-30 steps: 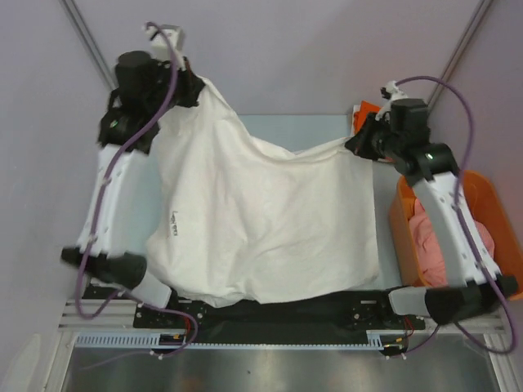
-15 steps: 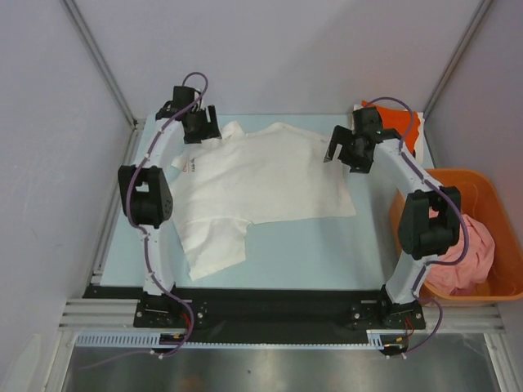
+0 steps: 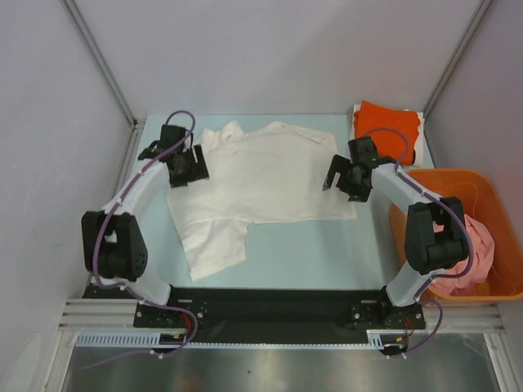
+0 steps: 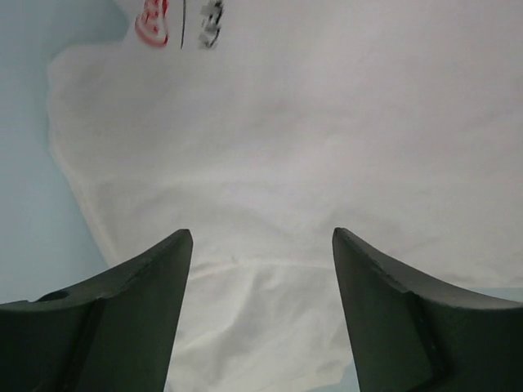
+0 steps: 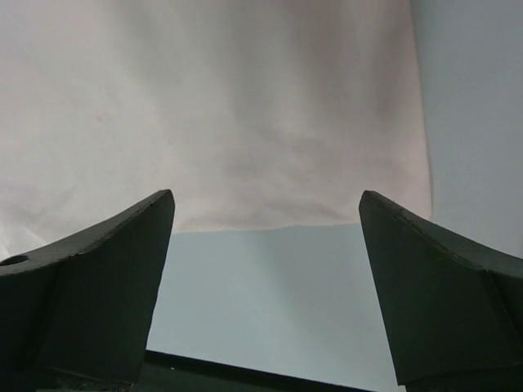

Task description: Fold and stack the t-shirts

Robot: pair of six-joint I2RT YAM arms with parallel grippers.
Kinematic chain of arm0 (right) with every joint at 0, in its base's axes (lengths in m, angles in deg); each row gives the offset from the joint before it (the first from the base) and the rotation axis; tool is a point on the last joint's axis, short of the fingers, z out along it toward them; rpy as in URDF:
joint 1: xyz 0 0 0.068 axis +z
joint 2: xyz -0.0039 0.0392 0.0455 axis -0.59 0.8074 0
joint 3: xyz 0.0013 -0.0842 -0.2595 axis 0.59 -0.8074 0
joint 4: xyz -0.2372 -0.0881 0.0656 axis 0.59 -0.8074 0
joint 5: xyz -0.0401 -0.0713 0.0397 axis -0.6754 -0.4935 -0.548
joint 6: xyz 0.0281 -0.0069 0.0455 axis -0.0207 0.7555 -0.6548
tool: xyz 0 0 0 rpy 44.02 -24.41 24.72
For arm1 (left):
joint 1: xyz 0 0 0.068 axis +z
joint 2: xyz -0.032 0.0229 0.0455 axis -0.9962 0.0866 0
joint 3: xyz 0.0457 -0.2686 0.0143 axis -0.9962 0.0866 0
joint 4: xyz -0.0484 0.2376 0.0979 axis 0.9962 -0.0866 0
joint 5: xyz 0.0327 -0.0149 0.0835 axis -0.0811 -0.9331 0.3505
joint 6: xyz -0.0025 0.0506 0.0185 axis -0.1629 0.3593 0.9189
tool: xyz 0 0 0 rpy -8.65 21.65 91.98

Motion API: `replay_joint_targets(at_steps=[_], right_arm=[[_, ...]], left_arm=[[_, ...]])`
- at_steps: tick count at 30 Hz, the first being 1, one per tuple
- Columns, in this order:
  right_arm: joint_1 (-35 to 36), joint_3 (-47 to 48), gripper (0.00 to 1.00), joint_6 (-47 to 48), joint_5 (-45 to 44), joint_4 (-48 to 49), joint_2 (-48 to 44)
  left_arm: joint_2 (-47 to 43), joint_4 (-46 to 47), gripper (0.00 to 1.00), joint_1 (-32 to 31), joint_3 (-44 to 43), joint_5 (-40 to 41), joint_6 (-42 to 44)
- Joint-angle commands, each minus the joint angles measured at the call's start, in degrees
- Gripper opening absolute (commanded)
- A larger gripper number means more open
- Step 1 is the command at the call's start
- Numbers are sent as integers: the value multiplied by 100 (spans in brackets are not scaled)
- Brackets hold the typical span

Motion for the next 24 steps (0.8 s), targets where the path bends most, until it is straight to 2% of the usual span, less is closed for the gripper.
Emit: replay_joint_targets(at_steps=[1, 2, 5, 11, 15, 20, 24], right_arm=[[-137, -478, 100, -234, -263, 98, -571], [-198, -776, 100, -338, -281, 98, -737], [-401, -1365, 100, -392, -307, 248, -1027], [-506, -1851, 96, -410, -263, 503, -1152], [-506, -1922, 95, -419, -263, 608, -1090], [-498, -1896, 91, -392, -272, 810, -827], [-506, -1746, 81, -304, -184, 916, -493]], left_arm=[[-1289, -135, 75, -14, 1033, 440, -825], [-1517, -127, 75, -31, 1645, 510, -949], [-2379, -127, 76, -58, 2710, 554, -1536], [-3548, -30, 77, -356, 4066, 624, -2398], [-4182, -398, 77, -724, 4569, 958, -3014], [-4473, -856, 77, -1278, 4631, 1494, -3673], [-4499, -1032, 77, -1604, 4780, 1715, -4008]])
